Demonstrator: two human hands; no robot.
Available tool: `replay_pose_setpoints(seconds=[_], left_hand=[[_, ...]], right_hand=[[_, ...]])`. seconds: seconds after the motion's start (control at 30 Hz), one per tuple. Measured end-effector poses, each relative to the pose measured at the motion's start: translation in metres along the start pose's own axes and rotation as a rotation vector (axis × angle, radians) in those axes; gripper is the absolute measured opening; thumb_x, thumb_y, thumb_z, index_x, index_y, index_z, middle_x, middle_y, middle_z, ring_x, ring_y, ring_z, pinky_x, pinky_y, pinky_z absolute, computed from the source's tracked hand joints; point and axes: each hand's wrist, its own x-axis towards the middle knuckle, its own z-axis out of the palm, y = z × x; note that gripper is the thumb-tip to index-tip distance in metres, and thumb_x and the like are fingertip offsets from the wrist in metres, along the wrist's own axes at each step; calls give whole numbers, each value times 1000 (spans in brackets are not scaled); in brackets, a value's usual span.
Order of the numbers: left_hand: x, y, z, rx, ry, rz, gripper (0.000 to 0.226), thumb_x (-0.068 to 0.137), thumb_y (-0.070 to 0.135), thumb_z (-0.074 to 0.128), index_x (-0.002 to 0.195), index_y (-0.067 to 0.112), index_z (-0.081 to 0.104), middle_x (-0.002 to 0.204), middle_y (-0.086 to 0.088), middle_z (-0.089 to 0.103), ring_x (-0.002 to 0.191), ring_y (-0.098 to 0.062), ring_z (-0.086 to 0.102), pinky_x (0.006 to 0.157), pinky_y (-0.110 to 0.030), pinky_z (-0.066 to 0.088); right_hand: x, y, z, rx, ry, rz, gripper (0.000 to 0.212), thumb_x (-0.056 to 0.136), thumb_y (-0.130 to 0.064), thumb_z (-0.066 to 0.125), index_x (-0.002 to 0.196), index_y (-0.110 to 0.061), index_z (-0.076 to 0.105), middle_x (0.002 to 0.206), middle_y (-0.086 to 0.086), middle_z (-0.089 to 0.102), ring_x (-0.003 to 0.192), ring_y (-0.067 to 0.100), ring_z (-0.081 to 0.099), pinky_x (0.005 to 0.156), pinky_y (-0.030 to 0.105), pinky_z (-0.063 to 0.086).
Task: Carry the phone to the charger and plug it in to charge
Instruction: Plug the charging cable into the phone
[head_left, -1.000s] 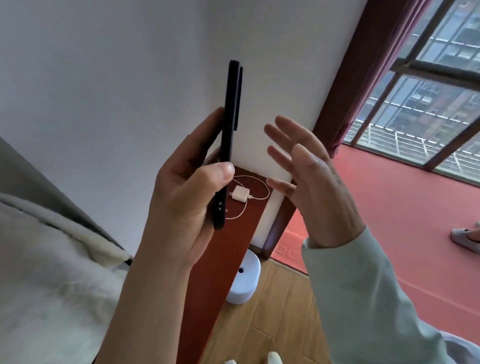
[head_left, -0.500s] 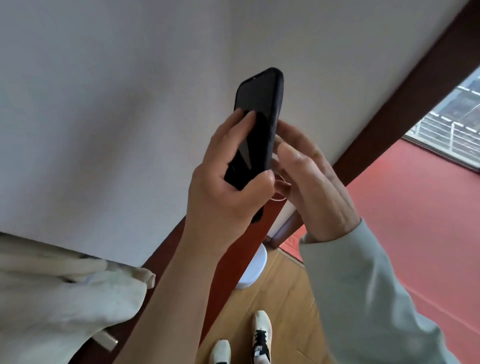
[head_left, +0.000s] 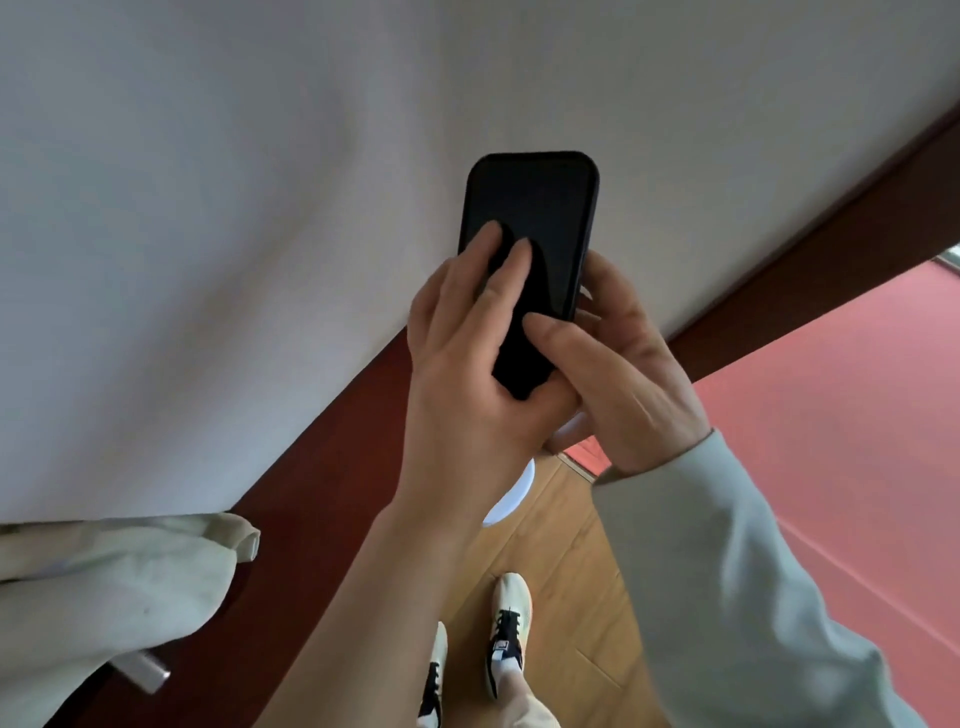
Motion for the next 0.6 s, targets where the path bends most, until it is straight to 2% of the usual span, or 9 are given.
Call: replay_pose_setpoints(seconds=[0.07,0.13,0.23,0.3,0.37,0.47,0.6], left_hand=[[-3,-12,9,9,-24,-13,71,81,35,68,146,11,52,158,-8,43,145,-31,38,108,-53,44],[-6,-24,13,30,-68,-17,72,81,37,66,146,10,51,158,-8,42,145,-33,38,110,-52,43],[-9,-44,13,-38,-168,-51,73,83,36,64,150,17,44,161,-3,37,149,-23,34,117,-34,37],[-9,-59,11,-114,-216,-68,68,88,27,63,152,17,40,161,-2,36,151,-15,31,116,-21,31],[-7,-76,7,-119,-201,-121,61,92,17,61,151,18,42,158,4,42,148,-6,36,113,-14,32],[0,-107,3,-22,-120,-254,51,97,12,56,146,24,52,145,11,56,131,1,53,104,-7,39],[9,-147,9,185,-106,-264,38,99,4,58,133,19,65,117,5,68,99,6,60,83,2,39]], right_hand=[[6,18,-9,16,-1,25,49,98,6,48,137,-22,53,108,8,73,100,21,72,80,31,58],[12,34,-17,29,0,57,48,98,7,46,139,-19,52,108,10,72,99,22,72,82,33,58],[20,52,-29,-15,31,119,47,99,6,45,138,-20,52,108,9,73,98,22,73,81,35,62],[24,63,-37,-53,59,151,46,100,4,47,138,-22,52,114,10,73,103,25,73,89,42,60],[27,74,-43,-70,95,177,45,99,2,48,133,-27,54,115,5,74,107,22,72,98,45,56],[32,90,-49,-91,138,201,46,99,0,49,125,-37,55,109,-10,74,109,10,70,106,41,50],[40,108,-59,-76,120,238,43,101,-1,47,126,-36,52,98,-23,74,101,1,70,100,34,55]])
